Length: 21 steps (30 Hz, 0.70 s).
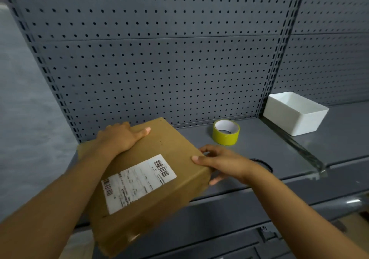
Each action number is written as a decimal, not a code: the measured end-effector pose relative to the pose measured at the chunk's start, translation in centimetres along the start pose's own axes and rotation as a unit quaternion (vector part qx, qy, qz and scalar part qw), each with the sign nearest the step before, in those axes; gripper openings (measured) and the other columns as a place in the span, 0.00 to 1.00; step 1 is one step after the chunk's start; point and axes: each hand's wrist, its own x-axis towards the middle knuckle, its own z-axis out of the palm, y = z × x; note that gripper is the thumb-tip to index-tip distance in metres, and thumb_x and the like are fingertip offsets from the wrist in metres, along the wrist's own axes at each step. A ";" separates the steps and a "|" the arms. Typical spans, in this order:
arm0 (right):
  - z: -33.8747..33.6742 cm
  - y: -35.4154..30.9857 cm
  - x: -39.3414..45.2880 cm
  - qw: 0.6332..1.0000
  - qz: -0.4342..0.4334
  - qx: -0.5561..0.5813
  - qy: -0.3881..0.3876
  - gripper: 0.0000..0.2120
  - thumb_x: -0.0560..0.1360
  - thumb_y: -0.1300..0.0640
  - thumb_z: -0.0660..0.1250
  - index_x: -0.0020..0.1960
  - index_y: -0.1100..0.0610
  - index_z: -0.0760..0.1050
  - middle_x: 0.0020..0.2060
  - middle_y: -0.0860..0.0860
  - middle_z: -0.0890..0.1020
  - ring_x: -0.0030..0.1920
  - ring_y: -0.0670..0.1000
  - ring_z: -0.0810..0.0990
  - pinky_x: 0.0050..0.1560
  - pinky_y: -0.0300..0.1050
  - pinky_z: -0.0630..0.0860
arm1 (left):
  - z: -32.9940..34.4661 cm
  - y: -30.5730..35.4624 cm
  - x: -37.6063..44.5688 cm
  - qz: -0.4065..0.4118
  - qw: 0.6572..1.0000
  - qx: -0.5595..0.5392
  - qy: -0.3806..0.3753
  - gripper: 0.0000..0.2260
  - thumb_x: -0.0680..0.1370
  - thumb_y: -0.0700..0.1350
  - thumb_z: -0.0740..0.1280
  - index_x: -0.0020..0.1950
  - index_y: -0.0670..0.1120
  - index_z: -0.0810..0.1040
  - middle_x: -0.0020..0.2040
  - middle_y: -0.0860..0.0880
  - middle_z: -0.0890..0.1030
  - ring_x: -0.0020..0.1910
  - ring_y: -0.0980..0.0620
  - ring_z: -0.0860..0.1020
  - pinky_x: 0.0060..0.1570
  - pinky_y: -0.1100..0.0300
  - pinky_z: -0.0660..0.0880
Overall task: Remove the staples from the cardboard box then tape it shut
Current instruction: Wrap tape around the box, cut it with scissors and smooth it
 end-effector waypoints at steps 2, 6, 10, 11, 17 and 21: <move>0.7 0.3 0.8 0.995 -0.026 0.021 0.096 0.17 0.74 0.44 0.68 0.54 0.56 0.77 0.49 0.53 0.80 0.47 0.52 0.81 0.45 0.54 0.83 | -0.1 -0.9 -0.3 -0.014 0.999 -0.026 -0.016 0.43 0.68 0.78 0.45 0.67 0.48 0.70 0.64 0.44 0.75 0.61 0.41 0.74 0.60 0.45 0.71; 1.4 1.2 2.8 0.953 -0.021 0.053 0.298 0.20 0.75 0.42 0.66 0.50 0.60 0.73 0.41 0.56 0.80 0.44 0.56 0.81 0.49 0.56 0.79 | -0.2 -1.7 -1.0 -0.011 0.998 -0.050 -0.030 0.37 0.74 0.73 0.47 0.66 0.46 0.73 0.62 0.44 0.77 0.57 0.44 0.76 0.54 0.50 0.73; 1.8 1.5 3.3 0.934 0.014 0.070 0.350 0.21 0.76 0.43 0.65 0.53 0.61 0.72 0.46 0.58 0.80 0.49 0.57 0.80 0.46 0.48 0.74 | 0.1 -1.3 -1.9 -0.006 0.998 -0.055 -0.015 0.33 0.77 0.68 0.48 0.71 0.46 0.67 0.66 0.43 0.74 0.62 0.42 0.74 0.59 0.48 0.72; 2.1 1.5 3.3 0.938 0.018 0.067 0.339 0.19 0.76 0.44 0.64 0.53 0.60 0.71 0.48 0.56 0.79 0.50 0.56 0.79 0.50 0.49 0.74 | 0.2 -1.2 -2.1 0.000 0.997 -0.072 -0.021 0.31 0.79 0.66 0.48 0.72 0.46 0.65 0.67 0.42 0.73 0.63 0.42 0.73 0.60 0.48 0.71; 3.0 1.4 4.4 0.976 -0.023 0.111 0.188 0.36 0.60 0.38 0.75 0.64 0.47 0.67 0.62 0.50 0.75 0.59 0.52 0.78 0.61 0.55 0.76 | 0.0 -2.0 -3.0 -0.025 0.993 -0.115 -0.015 0.32 0.79 0.65 0.52 0.72 0.43 0.64 0.66 0.42 0.74 0.61 0.42 0.74 0.56 0.51 0.72; 2.3 0.4 4.8 0.985 -0.049 0.124 0.106 0.28 0.67 0.45 0.74 0.64 0.47 0.69 0.58 0.49 0.80 0.56 0.50 0.80 0.51 0.46 0.77 | -0.7 -3.4 -3.5 -0.078 0.985 -0.149 -0.023 0.39 0.75 0.70 0.54 0.74 0.41 0.62 0.68 0.40 0.72 0.62 0.41 0.74 0.54 0.52 0.72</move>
